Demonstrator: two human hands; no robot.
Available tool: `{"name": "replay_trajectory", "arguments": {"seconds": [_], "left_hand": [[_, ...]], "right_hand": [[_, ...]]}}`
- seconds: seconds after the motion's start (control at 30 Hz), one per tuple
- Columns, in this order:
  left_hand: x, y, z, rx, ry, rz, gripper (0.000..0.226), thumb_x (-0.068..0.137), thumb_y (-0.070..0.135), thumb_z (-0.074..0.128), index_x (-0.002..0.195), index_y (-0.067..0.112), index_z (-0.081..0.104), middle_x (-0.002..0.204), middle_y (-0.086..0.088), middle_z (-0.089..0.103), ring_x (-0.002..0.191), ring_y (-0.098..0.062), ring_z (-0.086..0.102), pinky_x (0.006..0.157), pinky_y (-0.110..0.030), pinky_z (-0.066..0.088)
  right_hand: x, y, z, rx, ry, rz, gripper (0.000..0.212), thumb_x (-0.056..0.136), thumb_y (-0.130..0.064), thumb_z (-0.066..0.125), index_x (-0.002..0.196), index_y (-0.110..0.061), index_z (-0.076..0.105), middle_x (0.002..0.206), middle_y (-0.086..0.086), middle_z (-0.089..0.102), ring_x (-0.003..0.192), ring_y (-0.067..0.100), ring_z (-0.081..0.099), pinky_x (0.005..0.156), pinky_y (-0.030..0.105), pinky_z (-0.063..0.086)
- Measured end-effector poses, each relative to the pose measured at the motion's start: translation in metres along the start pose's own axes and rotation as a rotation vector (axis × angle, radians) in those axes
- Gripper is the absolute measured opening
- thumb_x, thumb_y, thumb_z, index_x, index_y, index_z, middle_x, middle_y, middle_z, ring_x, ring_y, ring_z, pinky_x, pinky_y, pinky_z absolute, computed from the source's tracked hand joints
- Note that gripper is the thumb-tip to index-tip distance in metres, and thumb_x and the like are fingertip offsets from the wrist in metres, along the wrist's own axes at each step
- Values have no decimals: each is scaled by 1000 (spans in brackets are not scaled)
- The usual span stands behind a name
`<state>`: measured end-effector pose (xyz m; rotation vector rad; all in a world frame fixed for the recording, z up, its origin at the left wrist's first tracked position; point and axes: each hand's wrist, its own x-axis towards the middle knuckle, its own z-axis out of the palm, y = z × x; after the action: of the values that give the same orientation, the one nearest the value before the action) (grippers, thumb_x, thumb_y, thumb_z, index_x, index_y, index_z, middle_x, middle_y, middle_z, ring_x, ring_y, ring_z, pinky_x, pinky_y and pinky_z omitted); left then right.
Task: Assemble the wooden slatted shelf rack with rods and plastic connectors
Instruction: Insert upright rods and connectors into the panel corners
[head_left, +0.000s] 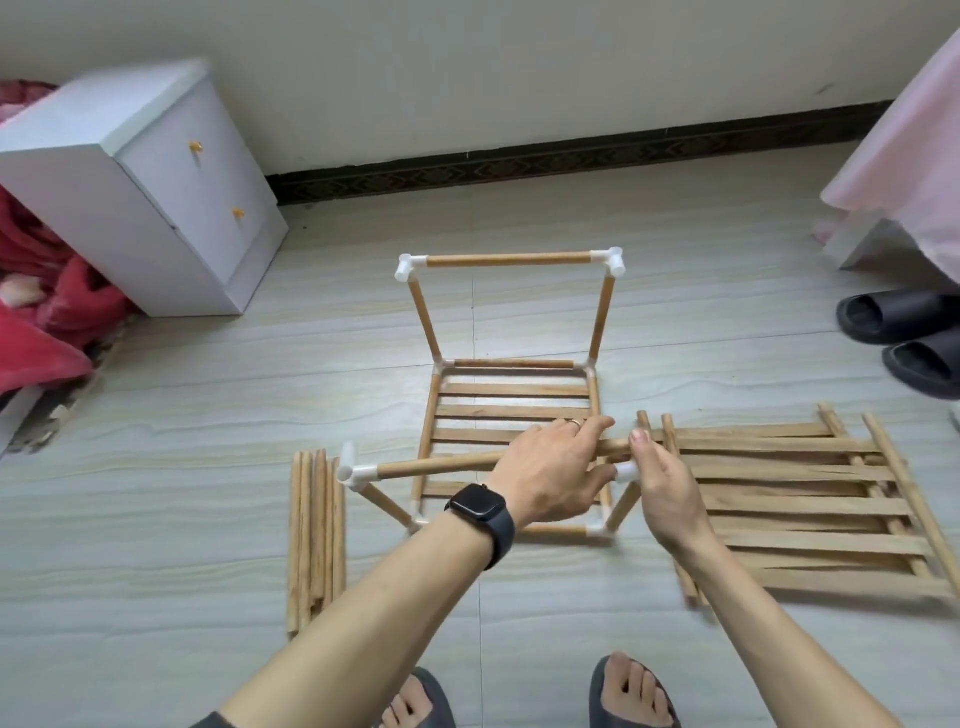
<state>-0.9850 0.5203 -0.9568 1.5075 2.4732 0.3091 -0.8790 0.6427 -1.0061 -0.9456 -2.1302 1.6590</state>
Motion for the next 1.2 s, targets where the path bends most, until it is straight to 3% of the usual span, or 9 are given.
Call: {"name": "replay_trajectory", "arguments": {"seconds": [0.1, 0.23, 0.37, 0.5, 0.8, 0.93, 1.03, 1.1, 1.2], "left_hand": [[-5, -12, 10, 108, 94, 85, 39, 104, 51, 39, 125, 21, 52, 101, 0, 66, 89, -27, 64, 61, -36, 42], [-12, -19, 12, 160, 223, 121, 48, 99, 63, 29, 101, 24, 56, 77, 6, 64, 67, -23, 63, 46, -29, 32], [-15, -15, 16, 183, 234, 141, 51, 98, 64, 24, 95, 23, 54, 73, 4, 62, 63, -25, 63, 45, -30, 29], [-16, -16, 16, 172, 238, 129, 52, 99, 63, 23, 95, 23, 55, 74, 4, 61, 64, -24, 62, 45, -30, 32], [-9, -19, 25, 224, 247, 180, 53, 100, 63, 21, 99, 22, 54, 74, 2, 59, 59, -26, 60, 43, -29, 26], [-7, -20, 24, 227, 248, 175, 54, 99, 64, 19, 100, 22, 53, 72, 1, 58, 56, -28, 59, 43, -29, 27], [-6, -20, 25, 207, 211, 186, 58, 97, 66, 13, 101, 22, 51, 73, 2, 57, 58, -28, 58, 44, -30, 27], [-6, -21, 26, 218, 180, 188, 62, 95, 68, 8, 104, 23, 50, 75, 3, 56, 61, -28, 59, 45, -31, 27], [-3, -20, 28, 287, 147, 172, 64, 94, 66, 4, 109, 22, 48, 83, 0, 60, 63, -30, 60, 46, -33, 30]], "right_hand": [[-4, 0, -2, 2, 107, 3, 71, 95, -62, 36, 81, 3, 62, 74, 16, 68, 83, 30, 67, 83, 46, 49], [-11, -7, 12, 107, 284, -18, 64, 100, -52, 39, 79, 6, 54, 80, 24, 64, 78, 31, 59, 78, 46, 45], [-9, -9, 25, 182, 426, 37, 59, 100, -46, 35, 93, 6, 62, 103, 23, 69, 89, 34, 60, 82, 41, 48], [-9, -6, 22, 175, 351, 33, 56, 96, -52, 33, 81, -4, 57, 71, -12, 66, 67, 8, 60, 73, 53, 52], [-11, 1, 15, 119, 278, 1, 47, 101, -47, 36, 76, -10, 51, 71, -3, 59, 66, 17, 62, 73, 40, 51], [-6, -2, 11, 102, 220, 6, 48, 107, -39, 40, 78, -3, 52, 95, 24, 66, 74, 28, 61, 83, 54, 50], [-6, -1, 8, 108, 174, -29, 45, 110, -30, 42, 80, 2, 54, 103, 22, 65, 85, 16, 59, 80, 36, 51], [-5, 1, 10, 69, 143, -58, 43, 107, -35, 42, 74, -9, 53, 76, 4, 64, 71, 8, 58, 66, 20, 41], [-1, 7, 21, 57, 198, -37, 38, 110, -30, 42, 74, -21, 50, 67, -8, 56, 66, -2, 54, 68, 22, 42]]}}
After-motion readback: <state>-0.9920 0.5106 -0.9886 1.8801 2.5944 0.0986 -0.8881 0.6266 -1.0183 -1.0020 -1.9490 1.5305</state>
